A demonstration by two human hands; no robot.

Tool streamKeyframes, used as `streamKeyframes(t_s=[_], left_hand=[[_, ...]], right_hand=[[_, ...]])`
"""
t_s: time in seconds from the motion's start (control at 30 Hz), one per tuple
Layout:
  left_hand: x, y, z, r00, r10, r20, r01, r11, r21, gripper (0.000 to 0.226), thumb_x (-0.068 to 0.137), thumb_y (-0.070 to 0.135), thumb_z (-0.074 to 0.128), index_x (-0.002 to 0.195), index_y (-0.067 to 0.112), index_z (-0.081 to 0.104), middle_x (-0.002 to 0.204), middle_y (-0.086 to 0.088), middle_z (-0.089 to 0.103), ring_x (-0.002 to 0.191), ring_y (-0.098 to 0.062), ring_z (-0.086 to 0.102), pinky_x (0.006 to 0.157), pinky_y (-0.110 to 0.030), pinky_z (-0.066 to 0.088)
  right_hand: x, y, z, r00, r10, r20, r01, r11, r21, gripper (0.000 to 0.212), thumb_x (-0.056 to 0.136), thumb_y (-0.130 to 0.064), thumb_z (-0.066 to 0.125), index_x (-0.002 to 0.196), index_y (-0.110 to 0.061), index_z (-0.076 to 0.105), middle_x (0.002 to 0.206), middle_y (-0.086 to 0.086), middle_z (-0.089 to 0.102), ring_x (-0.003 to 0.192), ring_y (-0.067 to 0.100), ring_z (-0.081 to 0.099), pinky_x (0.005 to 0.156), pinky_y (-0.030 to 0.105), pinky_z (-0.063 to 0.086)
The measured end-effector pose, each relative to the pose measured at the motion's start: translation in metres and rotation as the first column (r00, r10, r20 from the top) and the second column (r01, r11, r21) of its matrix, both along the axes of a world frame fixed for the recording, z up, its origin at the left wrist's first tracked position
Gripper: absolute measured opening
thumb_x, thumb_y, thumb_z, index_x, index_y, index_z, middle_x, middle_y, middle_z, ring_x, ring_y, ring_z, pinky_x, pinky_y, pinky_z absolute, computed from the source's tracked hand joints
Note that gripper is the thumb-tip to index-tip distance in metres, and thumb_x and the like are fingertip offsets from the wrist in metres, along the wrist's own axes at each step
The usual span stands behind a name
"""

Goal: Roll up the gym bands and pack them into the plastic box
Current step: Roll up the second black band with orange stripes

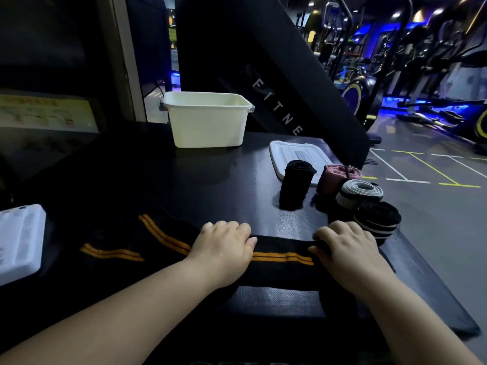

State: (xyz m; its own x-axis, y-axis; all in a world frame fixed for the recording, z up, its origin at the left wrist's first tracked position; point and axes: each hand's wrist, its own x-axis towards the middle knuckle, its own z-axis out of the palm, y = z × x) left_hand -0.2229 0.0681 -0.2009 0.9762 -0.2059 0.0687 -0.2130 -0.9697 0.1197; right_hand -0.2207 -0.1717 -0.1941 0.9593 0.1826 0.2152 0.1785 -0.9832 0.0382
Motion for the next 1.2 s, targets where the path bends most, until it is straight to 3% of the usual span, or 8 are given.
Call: streamKeyframes(t_s=[0.07, 0.17, 0.37, 0.5, 0.67, 0.87, 1.07, 1.2], left_hand=[[-0.001, -0.001, 0.0, 1.0, 0.007, 0.003, -0.007, 1.0, 0.014, 0.024, 0.103, 0.044, 0.025, 0.093, 0.027, 0.039, 0.104, 0.005, 0.055, 0.102, -0.021, 0.051, 0.094, -0.039, 0.037], [-0.002, -0.001, 0.0, 1.0, 0.018, -0.003, -0.018, 1.0, 0.023, 0.027, 0.103, 0.044, 0.025, 0.098, 0.025, 0.044, 0.105, 0.005, 0.055, 0.104, -0.021, 0.051, 0.095, -0.039, 0.037], [-0.002, 0.001, 0.0, 1.0, 0.019, 0.007, -0.019, 0.999, 0.027, 0.025, 0.103, 0.043, 0.023, 0.098, 0.026, 0.04, 0.108, 0.005, 0.056, 0.106, -0.022, 0.051, 0.093, -0.04, 0.035], [-0.002, 0.004, 0.005, 1.0, -0.009, 0.01, 0.009, 0.998, 0.061, 0.026, 0.104, 0.041, 0.022, 0.1, 0.026, 0.042, 0.107, 0.004, 0.057, 0.104, -0.022, 0.053, 0.092, -0.039, 0.037], [0.002, 0.011, 0.012, 0.999, 0.026, 0.034, -0.033, 0.975, 0.218, 0.033, 0.104, 0.042, 0.02, 0.104, 0.024, 0.048, 0.108, 0.002, 0.061, 0.103, -0.024, 0.056, 0.087, -0.039, 0.034], [0.005, 0.013, 0.008, 1.0, 0.024, 0.016, -0.026, 0.988, 0.15, 0.029, 0.104, 0.042, 0.022, 0.101, 0.024, 0.046, 0.106, 0.003, 0.059, 0.101, -0.024, 0.056, 0.089, -0.038, 0.037], [0.008, 0.016, 0.002, 1.0, -0.002, 0.017, 0.002, 1.0, 0.013, 0.024, 0.103, 0.042, 0.028, 0.091, 0.025, 0.039, 0.099, 0.004, 0.059, 0.096, -0.022, 0.056, 0.091, -0.039, 0.041], [0.007, 0.016, 0.001, 0.999, -0.003, 0.033, 0.003, 1.0, -0.011, 0.023, 0.103, 0.042, 0.029, 0.09, 0.025, 0.037, 0.099, 0.003, 0.059, 0.097, -0.023, 0.056, 0.09, -0.038, 0.041]], right_hand=[[0.005, 0.008, 0.006, 0.989, 0.135, 0.056, -0.138, 0.988, 0.062, 0.029, 0.079, -0.037, 0.074, 0.107, -0.03, 0.069, 0.105, -0.003, 0.063, 0.106, 0.028, 0.056, 0.085, 0.04, 0.045], [0.008, 0.033, 0.017, 0.97, 0.245, 0.01, -0.244, 0.959, 0.144, 0.023, 0.09, -0.04, 0.062, 0.111, -0.033, 0.069, 0.113, -0.008, 0.06, 0.113, 0.02, 0.051, 0.093, 0.032, 0.044], [0.014, 0.063, -0.003, 0.974, 0.213, -0.078, -0.201, 0.97, 0.136, 0.042, 0.093, -0.063, 0.039, 0.096, -0.024, 0.055, 0.102, -0.002, 0.06, 0.103, 0.023, 0.054, 0.081, 0.036, 0.04], [0.014, 0.057, -0.003, 0.972, 0.223, -0.081, -0.206, 0.963, 0.174, 0.039, 0.091, -0.066, 0.039, 0.09, -0.027, 0.043, 0.099, -0.002, 0.063, 0.097, 0.023, 0.057, 0.072, 0.035, 0.036], [0.011, 0.041, 0.0, 0.98, 0.179, -0.087, -0.161, 0.971, 0.18, 0.042, 0.089, -0.069, 0.04, 0.086, -0.026, 0.037, 0.094, 0.0, 0.064, 0.094, 0.024, 0.06, 0.066, 0.033, 0.031], [0.018, 0.029, -0.003, 0.984, 0.151, -0.094, -0.135, 0.979, 0.152, 0.043, 0.087, -0.071, 0.04, 0.083, -0.028, 0.036, 0.093, -0.001, 0.065, 0.093, 0.024, 0.061, 0.066, 0.034, 0.034], [0.023, 0.037, 0.005, 0.981, 0.183, -0.068, -0.183, 0.983, 0.014, 0.037, 0.09, -0.065, 0.044, 0.096, -0.029, 0.049, 0.108, -0.009, 0.059, 0.109, 0.018, 0.05, 0.083, 0.034, 0.036], [0.026, 0.063, 0.012, 0.949, 0.278, -0.146, -0.251, 0.951, 0.178, 0.034, 0.093, -0.052, 0.05, 0.116, -0.028, 0.055, 0.115, -0.005, 0.058, 0.113, 0.018, 0.051, 0.091, 0.031, 0.04]])
